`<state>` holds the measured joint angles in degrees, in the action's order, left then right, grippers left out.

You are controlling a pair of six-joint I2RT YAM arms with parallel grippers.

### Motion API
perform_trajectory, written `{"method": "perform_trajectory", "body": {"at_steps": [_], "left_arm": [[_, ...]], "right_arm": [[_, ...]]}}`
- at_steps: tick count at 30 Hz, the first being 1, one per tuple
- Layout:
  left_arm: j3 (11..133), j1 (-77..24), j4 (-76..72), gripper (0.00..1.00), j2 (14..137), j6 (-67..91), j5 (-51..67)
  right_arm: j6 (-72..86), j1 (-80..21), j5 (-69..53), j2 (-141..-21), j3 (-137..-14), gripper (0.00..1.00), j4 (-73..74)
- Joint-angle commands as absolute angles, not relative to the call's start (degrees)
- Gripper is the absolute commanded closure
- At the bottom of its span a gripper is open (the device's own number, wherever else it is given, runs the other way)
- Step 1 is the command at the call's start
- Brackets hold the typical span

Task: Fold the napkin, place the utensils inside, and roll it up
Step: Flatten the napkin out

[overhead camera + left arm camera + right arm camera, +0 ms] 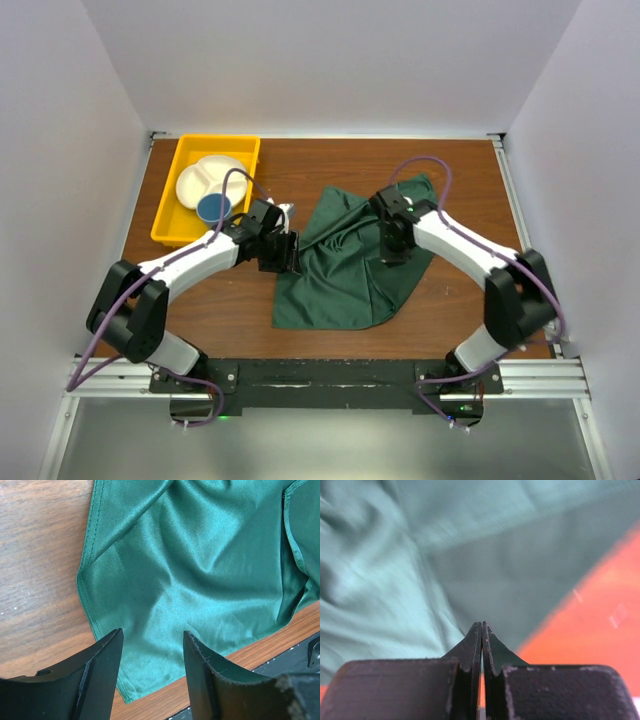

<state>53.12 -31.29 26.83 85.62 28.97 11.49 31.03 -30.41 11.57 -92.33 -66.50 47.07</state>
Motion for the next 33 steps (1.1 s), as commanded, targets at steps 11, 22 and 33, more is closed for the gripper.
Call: {"method": "perform_trajectory", "body": {"at_steps": [11, 22, 33], "left_arm": [[52.2, -31.6, 22.9, 0.43, 85.1, 30.8, 14.1], [51.2, -31.6, 25.1, 0.43, 80.4, 31.4, 11.7], [51.3, -31.6, 22.3, 0.43, 84.0, 31.2, 15.4]], "right_arm": [[21.5, -30.7, 1.9, -97.0, -65.0, 0.43, 38.3], [20.0, -31.6, 5.4, -101.2, -64.2, 0.71, 39.0], [34.3, -31.5, 14.3, -85.8, -57.2, 0.96, 49.6]]}}
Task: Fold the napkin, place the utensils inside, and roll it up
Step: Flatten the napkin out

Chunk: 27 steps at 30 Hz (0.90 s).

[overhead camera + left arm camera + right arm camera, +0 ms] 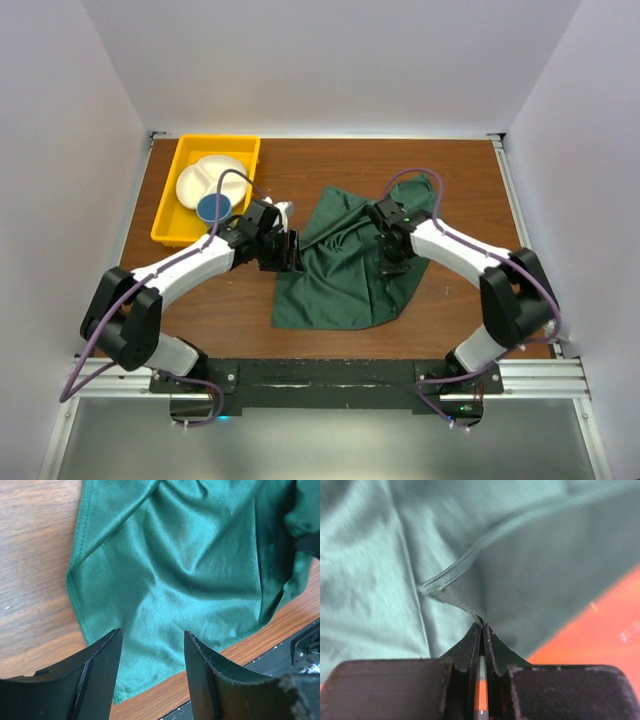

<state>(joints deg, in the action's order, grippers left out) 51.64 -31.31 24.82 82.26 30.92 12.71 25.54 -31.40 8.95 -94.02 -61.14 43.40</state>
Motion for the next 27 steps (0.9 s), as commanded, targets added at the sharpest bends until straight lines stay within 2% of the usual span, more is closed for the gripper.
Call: {"method": "perform_trajectory", "body": {"at_steps": [1, 5, 9, 11, 12, 13, 14, 17, 20, 21, 22, 23, 26, 27], "left_arm": [[51.2, -31.6, 22.0, 0.43, 84.7, 31.2, 15.7], [51.6, -31.6, 21.4, 0.43, 86.1, 30.9, 16.4], [52.7, -31.6, 21.6, 0.43, 86.4, 30.2, 14.7], [55.1, -31.6, 22.2, 0.42, 86.4, 29.4, 11.7], [56.2, -31.6, 22.3, 0.4, 86.4, 28.9, 10.6], [58.3, -31.6, 22.2, 0.39, 86.9, 28.5, 9.6], [59.5, -31.6, 22.1, 0.38, 87.4, 27.6, 7.3], [65.6, -31.6, 20.6, 0.37, 91.2, 26.2, 1.6], [71.4, -31.6, 16.2, 0.5, 97.3, 25.1, 0.2], [73.2, -31.6, 15.4, 0.6, 99.3, 25.2, 0.3], [76.5, -31.6, 14.5, 0.64, 103.2, 25.3, 0.9], [78.1, -31.6, 12.4, 0.66, 105.3, 27.0, 1.5], [83.0, -31.6, 6.9, 0.76, 113.2, 30.0, 4.4], [85.3, -31.7, 5.9, 0.8, 116.9, 30.8, 4.6]], "right_arm": [[38.4, -31.4, 15.1, -84.6, -56.1, 0.96, 50.4], [55.3, -28.9, 18.2, -77.2, -49.7, 0.98, 57.6], [64.6, -25.0, 12.0, -68.7, -40.4, 0.91, 57.9], [64.1, -24.8, 15.7, -65.4, -41.8, 0.69, 58.9], [64.9, -24.6, 18.4, -64.7, -45.1, 0.55, 63.8], [63.3, -24.6, 21.6, -64.1, -46.8, 0.17, 64.9], [60.2, -24.6, 24.9, -63.4, -48.2, 0.02, 64.2], [45.2, -23.2, 28.2, -70.3, -55.3, 0.02, 55.2], [35.3, -22.4, 28.7, -79.9, -66.4, 0.02, 50.5], [34.4, -21.5, 28.2, -87.2, -73.0, 0.02, 50.0], [32.9, -21.1, 27.7, -90.2, -76.3, 0.03, 49.4], [32.7, -20.6, 27.4, -93.8, -82.6, 0.04, 49.2], [31.7, -18.1, 24.4, -104.1, -91.4, 0.15, 46.4], [30.9, -17.1, 23.7, -108.2, -93.0, 0.24, 45.7]]}}
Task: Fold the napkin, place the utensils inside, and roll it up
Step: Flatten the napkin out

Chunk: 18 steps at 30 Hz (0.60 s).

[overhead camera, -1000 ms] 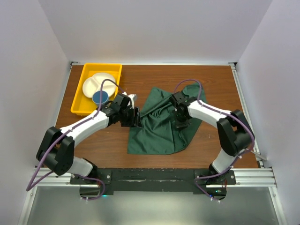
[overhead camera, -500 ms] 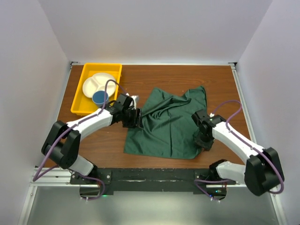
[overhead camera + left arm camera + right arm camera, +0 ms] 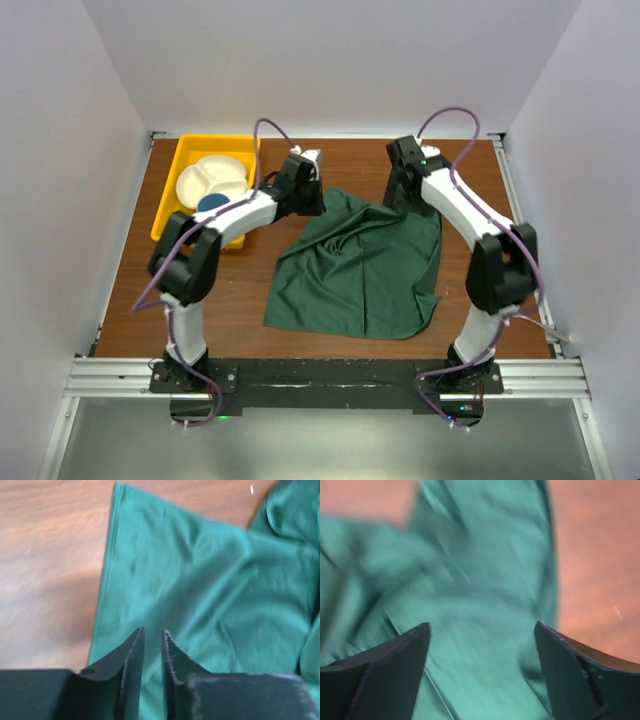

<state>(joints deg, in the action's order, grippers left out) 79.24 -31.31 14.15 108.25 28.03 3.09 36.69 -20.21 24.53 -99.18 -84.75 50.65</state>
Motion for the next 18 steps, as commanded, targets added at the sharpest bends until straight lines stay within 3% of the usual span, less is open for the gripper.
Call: {"method": "perform_trajectory", "body": {"at_steps": [1, 3, 5, 18], "left_arm": [[86.6, -31.7, 5.1, 0.83, 118.7, 31.3, 5.1], [90.1, -31.8, 3.6, 0.87, 123.1, 31.9, 5.3], [91.9, -31.9, 3.5, 0.9, 125.3, 32.7, 4.2], [93.7, -26.7, 8.0, 0.96, 132.0, 38.7, -6.5]], "right_arm": [[30.6, -16.4, 23.5, -109.9, -94.6, 0.31, 45.4], [29.7, -13.7, 21.8, -113.0, -99.1, 0.53, 45.0], [28.9, -12.0, 21.7, -115.7, -101.2, 0.62, 43.5], [22.4, -5.4, 15.6, -123.0, -101.9, 0.63, 34.8]]}}
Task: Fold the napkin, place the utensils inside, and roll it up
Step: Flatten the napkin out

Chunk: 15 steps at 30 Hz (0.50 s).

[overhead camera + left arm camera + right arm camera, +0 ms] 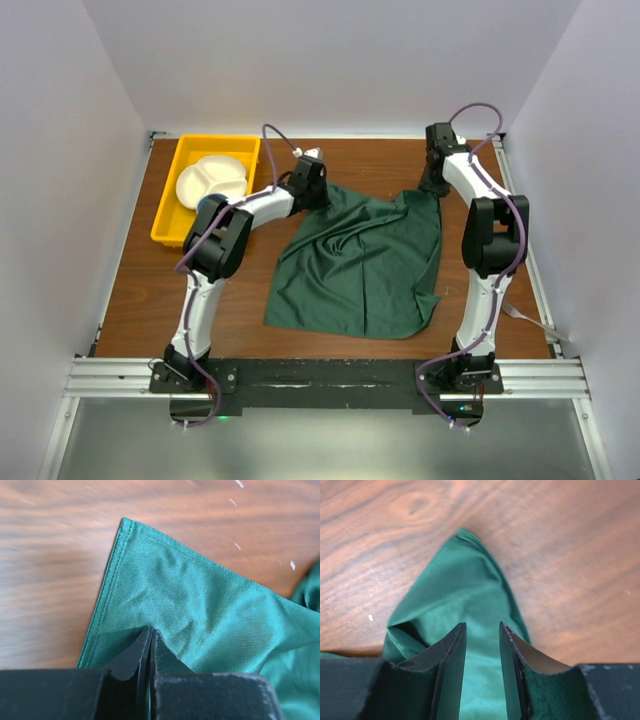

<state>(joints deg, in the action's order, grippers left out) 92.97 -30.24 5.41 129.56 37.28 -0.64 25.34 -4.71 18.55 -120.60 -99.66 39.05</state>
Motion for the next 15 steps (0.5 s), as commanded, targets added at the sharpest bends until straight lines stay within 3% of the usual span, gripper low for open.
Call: {"method": "perform_trajectory", "body": {"at_steps": [1, 15], "left_arm": [[93.6, -26.2, 8.1, 0.96, 132.1, 38.0, -7.1], [100.5, -19.6, 10.9, 0.96, 135.4, 30.8, -13.0]], "right_arm": [[22.5, -5.3, 15.6, -123.6, -102.4, 0.63, 34.3], [22.9, -3.9, 14.7, -136.8, -111.9, 0.61, 32.7]]}}
